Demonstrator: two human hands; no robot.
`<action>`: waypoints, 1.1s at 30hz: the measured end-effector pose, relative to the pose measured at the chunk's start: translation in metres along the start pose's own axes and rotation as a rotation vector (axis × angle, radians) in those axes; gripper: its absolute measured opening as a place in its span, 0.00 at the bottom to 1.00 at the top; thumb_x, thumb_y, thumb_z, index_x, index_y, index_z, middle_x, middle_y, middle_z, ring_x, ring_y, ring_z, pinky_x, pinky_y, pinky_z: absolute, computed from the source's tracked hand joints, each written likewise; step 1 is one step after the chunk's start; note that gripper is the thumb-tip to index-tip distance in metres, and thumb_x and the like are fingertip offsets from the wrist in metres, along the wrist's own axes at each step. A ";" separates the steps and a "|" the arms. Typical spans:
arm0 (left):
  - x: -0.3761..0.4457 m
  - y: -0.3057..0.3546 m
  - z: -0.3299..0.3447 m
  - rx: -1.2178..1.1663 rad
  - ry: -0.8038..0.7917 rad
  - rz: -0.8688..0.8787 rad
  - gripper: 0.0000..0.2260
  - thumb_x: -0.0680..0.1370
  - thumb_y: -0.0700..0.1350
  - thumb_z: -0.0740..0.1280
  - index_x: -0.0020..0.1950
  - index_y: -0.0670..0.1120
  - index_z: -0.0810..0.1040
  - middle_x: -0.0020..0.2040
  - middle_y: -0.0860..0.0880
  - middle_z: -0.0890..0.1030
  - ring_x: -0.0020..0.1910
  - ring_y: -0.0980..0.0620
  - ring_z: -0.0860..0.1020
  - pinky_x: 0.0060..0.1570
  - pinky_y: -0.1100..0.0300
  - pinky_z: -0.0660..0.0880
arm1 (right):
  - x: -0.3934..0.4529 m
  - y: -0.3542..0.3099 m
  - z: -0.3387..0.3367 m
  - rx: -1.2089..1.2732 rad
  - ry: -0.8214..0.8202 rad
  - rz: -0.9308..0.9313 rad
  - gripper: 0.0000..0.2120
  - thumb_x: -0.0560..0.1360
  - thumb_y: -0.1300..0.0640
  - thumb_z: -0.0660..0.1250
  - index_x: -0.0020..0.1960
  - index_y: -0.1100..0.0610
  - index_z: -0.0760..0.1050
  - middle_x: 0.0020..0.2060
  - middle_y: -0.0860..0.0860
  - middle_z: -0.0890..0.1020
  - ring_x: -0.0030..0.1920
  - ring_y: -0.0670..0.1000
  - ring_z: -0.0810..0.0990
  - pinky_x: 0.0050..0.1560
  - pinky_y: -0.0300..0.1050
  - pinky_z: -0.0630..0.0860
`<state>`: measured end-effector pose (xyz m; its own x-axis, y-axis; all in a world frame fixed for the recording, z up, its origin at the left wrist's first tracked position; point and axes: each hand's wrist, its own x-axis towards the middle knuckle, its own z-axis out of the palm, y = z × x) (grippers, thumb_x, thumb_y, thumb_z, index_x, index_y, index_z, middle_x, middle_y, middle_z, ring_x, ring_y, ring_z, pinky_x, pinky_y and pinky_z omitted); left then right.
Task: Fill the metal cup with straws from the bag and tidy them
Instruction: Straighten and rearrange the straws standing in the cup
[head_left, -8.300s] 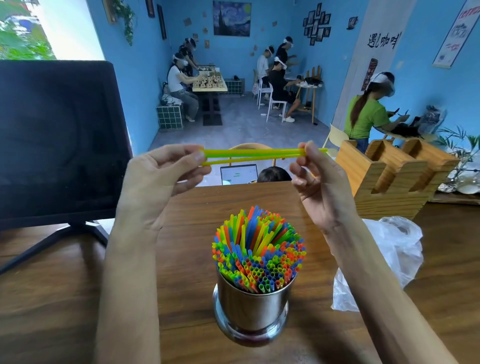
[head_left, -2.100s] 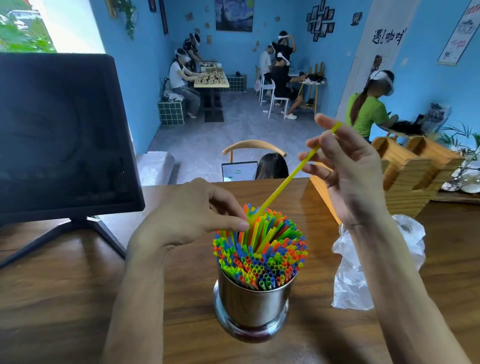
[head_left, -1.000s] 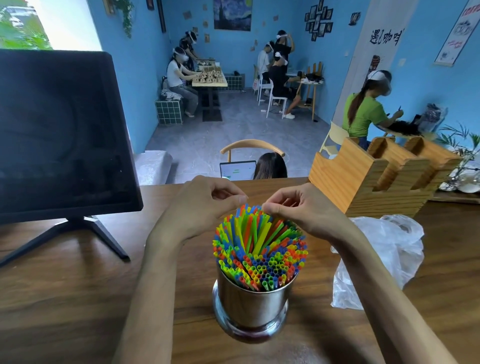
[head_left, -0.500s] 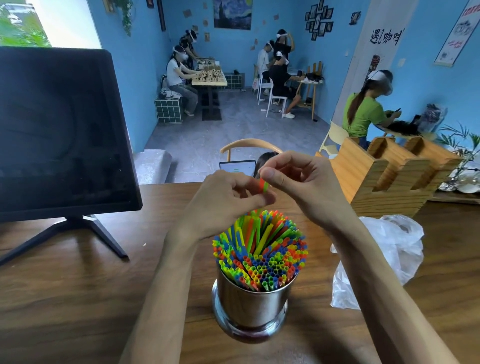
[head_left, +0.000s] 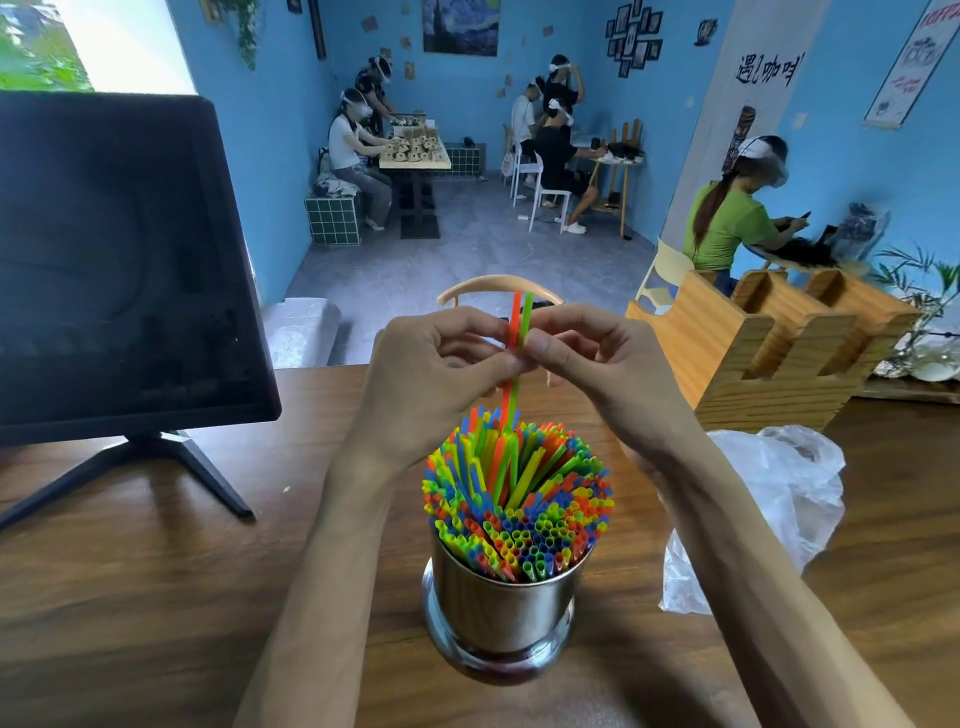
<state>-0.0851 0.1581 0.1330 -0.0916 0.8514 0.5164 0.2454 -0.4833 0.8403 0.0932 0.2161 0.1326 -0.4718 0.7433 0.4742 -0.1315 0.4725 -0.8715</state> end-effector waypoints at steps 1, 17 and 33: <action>0.000 0.001 0.000 -0.019 0.012 0.006 0.07 0.71 0.48 0.79 0.45 0.59 0.86 0.38 0.51 0.87 0.39 0.52 0.87 0.38 0.63 0.82 | 0.000 0.000 0.000 0.004 -0.004 0.008 0.07 0.76 0.51 0.73 0.52 0.41 0.84 0.46 0.45 0.86 0.45 0.43 0.84 0.45 0.35 0.78; -0.009 -0.012 -0.010 0.304 -0.046 -0.036 0.14 0.74 0.49 0.79 0.55 0.65 0.84 0.41 0.56 0.85 0.42 0.56 0.85 0.48 0.61 0.82 | -0.006 0.018 -0.026 -0.136 0.011 0.178 0.15 0.73 0.46 0.73 0.54 0.55 0.85 0.46 0.54 0.88 0.47 0.52 0.85 0.46 0.39 0.78; -0.007 -0.027 -0.020 0.555 -0.220 -0.204 0.06 0.71 0.66 0.72 0.43 0.67 0.85 0.43 0.67 0.83 0.48 0.64 0.80 0.52 0.53 0.80 | -0.010 0.027 -0.030 -0.360 -0.272 0.362 0.15 0.70 0.40 0.72 0.45 0.51 0.87 0.41 0.48 0.88 0.44 0.45 0.86 0.45 0.41 0.81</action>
<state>-0.1102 0.1615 0.1102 -0.0031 0.9657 0.2596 0.7138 -0.1796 0.6769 0.1203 0.2358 0.1086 -0.6447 0.7619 0.0627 0.3626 0.3770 -0.8523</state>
